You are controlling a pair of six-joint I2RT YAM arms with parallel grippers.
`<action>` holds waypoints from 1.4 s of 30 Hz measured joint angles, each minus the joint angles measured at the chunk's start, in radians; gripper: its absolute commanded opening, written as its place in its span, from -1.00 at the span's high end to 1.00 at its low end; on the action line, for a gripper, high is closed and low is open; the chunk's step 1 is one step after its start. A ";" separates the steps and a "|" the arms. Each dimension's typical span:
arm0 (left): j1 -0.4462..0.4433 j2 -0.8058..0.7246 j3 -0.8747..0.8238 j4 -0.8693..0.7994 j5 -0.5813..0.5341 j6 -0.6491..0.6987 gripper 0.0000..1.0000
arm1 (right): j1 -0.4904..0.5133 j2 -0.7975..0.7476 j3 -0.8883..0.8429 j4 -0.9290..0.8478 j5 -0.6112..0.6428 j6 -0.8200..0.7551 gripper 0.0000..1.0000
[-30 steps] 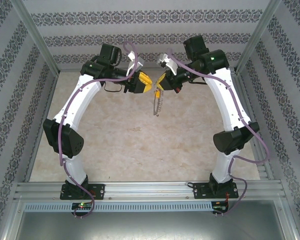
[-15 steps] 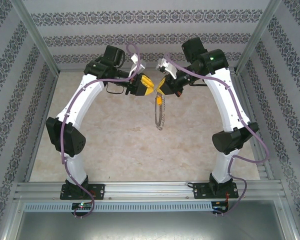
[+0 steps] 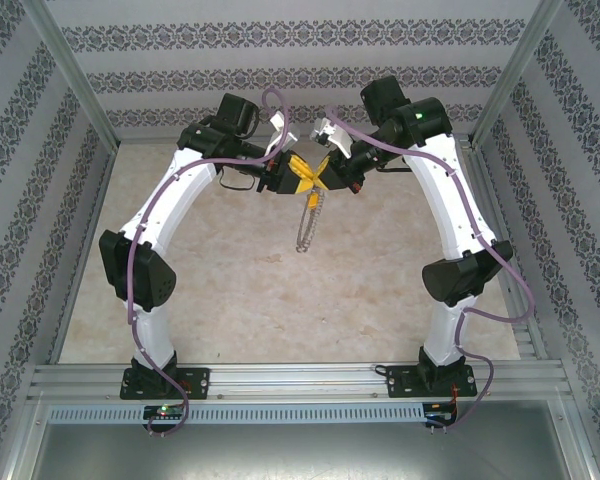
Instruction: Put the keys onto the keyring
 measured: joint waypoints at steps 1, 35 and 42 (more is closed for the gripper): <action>0.000 0.002 0.002 -0.001 0.000 0.002 0.63 | 0.000 0.000 0.000 -0.001 0.001 0.000 1.00; -0.009 0.004 -0.017 0.067 0.010 -0.035 1.00 | -0.190 -0.492 -0.783 0.738 -0.130 0.416 0.11; -0.009 0.003 -0.035 0.145 0.016 -0.100 1.00 | -0.190 -0.532 -1.036 1.038 -0.234 0.570 0.09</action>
